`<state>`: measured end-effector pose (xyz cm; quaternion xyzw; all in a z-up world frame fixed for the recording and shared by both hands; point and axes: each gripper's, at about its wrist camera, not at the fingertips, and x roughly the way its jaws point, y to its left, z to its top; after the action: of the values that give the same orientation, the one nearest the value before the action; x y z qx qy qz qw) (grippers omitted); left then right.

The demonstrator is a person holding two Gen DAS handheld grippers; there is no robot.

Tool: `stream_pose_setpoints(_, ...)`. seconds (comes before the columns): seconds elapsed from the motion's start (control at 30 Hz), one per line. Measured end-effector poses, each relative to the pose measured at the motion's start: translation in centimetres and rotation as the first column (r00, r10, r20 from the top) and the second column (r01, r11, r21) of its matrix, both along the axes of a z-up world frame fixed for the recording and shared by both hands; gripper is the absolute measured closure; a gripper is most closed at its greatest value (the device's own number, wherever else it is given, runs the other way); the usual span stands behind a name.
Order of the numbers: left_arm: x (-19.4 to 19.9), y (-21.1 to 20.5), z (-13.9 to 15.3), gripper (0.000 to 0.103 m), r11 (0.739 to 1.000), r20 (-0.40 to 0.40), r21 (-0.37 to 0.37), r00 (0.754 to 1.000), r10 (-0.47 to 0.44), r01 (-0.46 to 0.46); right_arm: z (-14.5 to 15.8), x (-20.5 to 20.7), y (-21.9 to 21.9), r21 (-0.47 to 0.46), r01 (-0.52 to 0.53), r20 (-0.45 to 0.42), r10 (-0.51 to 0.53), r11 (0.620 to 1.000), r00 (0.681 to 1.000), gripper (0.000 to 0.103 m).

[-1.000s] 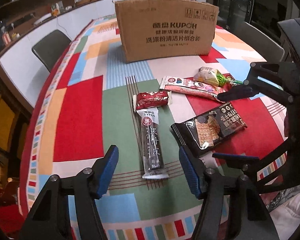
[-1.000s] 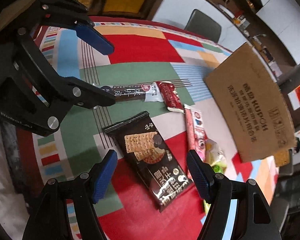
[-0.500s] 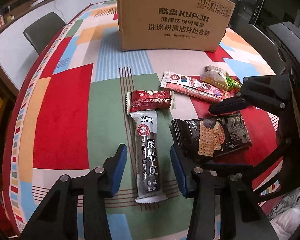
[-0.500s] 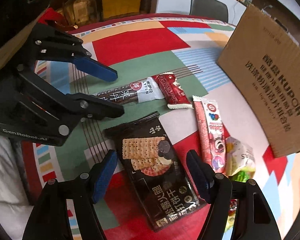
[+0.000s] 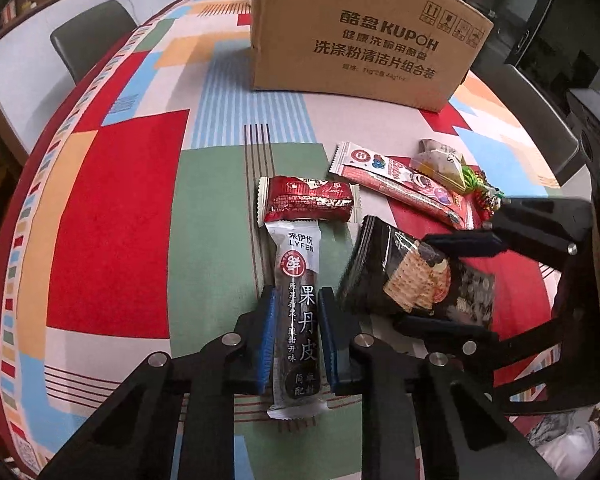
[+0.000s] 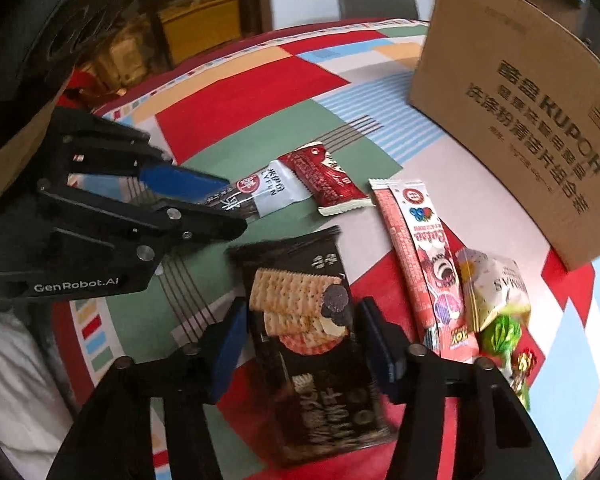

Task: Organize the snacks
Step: 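Grasp white LYFEN stick with left tool while right tool grasps black cracker pack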

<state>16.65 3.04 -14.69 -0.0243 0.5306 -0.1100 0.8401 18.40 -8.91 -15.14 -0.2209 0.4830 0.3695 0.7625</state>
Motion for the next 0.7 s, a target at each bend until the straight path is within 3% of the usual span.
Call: stream_pose_setpoints(0.7,-2.1,-0.1,1.5,0.089,1.0,0.044,-0.024,0.999,0.01,-0.009,1.8,-2.1,-2.0,0.104,0.264,0.01,-0.266,0.959,0.964,0.052)
